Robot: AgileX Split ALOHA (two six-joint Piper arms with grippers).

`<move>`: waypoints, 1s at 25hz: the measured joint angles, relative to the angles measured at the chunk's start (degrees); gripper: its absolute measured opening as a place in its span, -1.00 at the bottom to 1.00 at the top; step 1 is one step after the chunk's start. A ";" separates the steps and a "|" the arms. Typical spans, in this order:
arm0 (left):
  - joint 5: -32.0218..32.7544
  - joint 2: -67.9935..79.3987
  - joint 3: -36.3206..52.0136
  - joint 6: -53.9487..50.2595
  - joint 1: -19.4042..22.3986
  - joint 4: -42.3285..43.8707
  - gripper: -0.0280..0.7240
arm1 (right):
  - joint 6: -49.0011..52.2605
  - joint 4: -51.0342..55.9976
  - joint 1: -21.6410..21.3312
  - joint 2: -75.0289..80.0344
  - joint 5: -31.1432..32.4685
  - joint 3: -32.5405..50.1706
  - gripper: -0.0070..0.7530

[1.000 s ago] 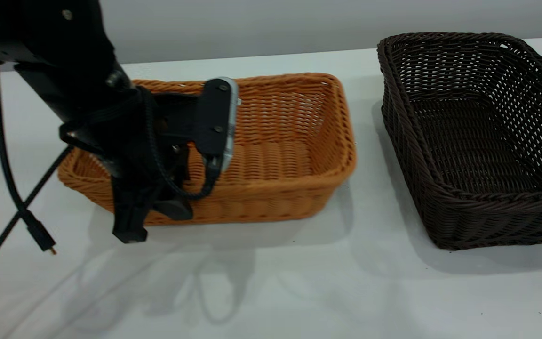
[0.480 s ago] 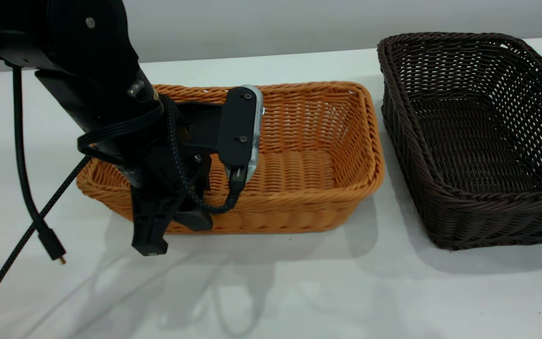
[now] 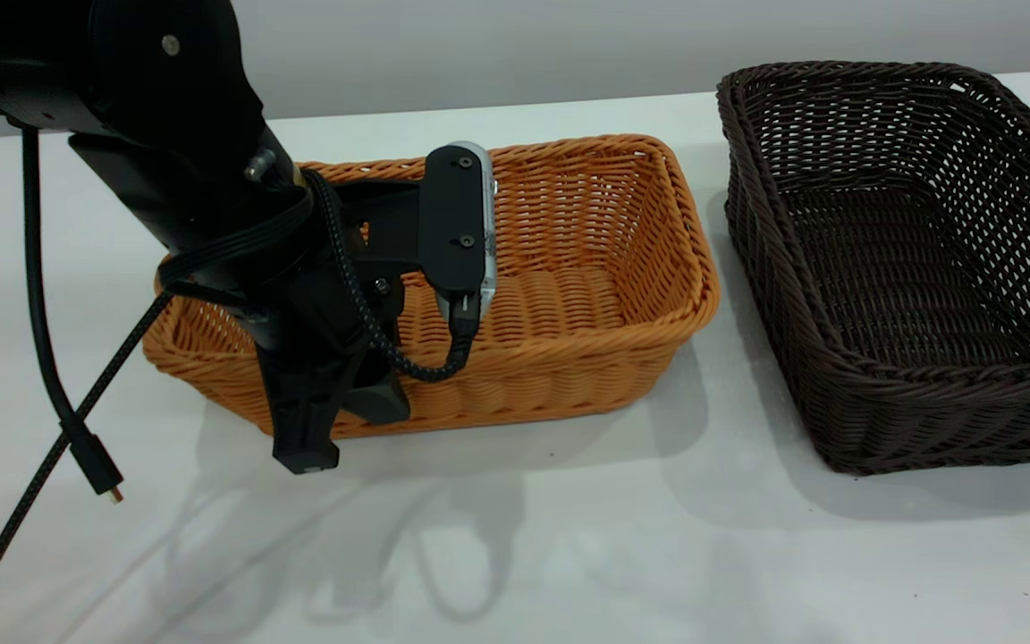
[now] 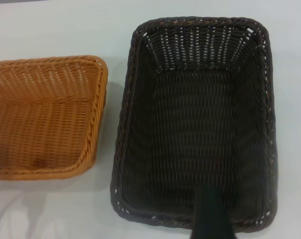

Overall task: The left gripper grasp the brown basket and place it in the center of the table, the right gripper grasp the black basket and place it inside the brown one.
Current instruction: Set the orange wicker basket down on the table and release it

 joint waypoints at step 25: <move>-1.56 1.03 -0.05 -3.16 -4.09 0.13 -0.66 | -0.04 0.18 0.00 0.00 0.22 0.00 0.10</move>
